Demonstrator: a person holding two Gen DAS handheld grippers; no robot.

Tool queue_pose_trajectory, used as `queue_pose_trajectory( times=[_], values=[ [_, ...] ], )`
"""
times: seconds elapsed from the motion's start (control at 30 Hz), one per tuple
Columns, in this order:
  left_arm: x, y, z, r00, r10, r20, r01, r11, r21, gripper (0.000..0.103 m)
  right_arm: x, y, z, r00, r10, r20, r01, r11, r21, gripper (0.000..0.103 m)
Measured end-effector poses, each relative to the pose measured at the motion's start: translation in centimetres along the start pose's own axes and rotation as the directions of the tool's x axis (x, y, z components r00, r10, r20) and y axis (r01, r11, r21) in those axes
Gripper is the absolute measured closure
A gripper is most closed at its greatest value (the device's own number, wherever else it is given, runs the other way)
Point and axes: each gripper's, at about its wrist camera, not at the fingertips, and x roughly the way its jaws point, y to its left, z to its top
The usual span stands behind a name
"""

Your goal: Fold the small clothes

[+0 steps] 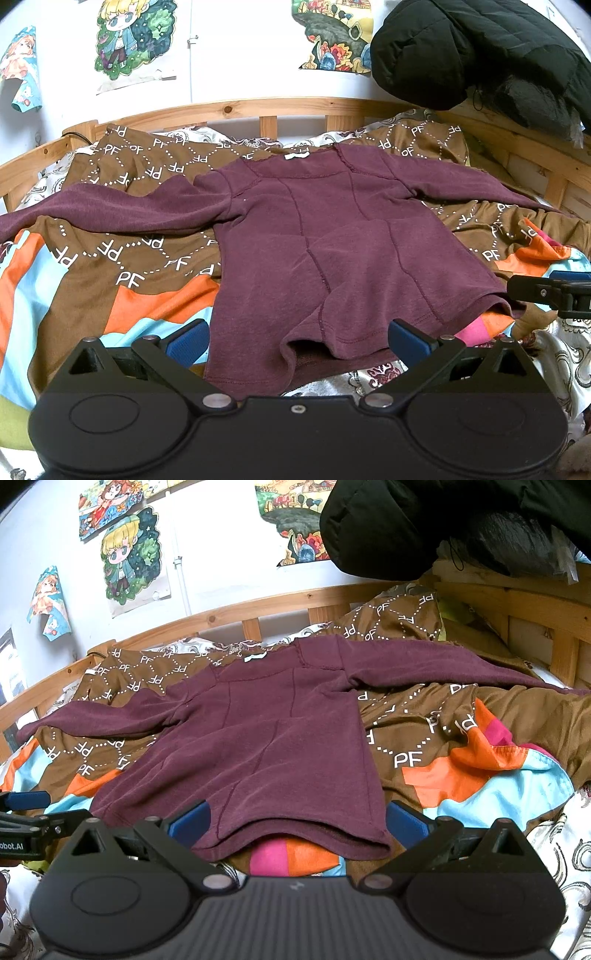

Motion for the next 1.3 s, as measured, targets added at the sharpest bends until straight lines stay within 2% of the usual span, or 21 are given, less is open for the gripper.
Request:
queue_pose_trajectory(
  times=[1.3],
  values=[
    [0.02, -0.08, -0.06, 1.0, 0.002, 0.001, -0.002, 1.0, 0.004, 0.001, 0.11, -0.33, -0.07, 1.0, 0.004, -0.006, -0.004, 1.0, 0.019, 0.0]
  ],
)
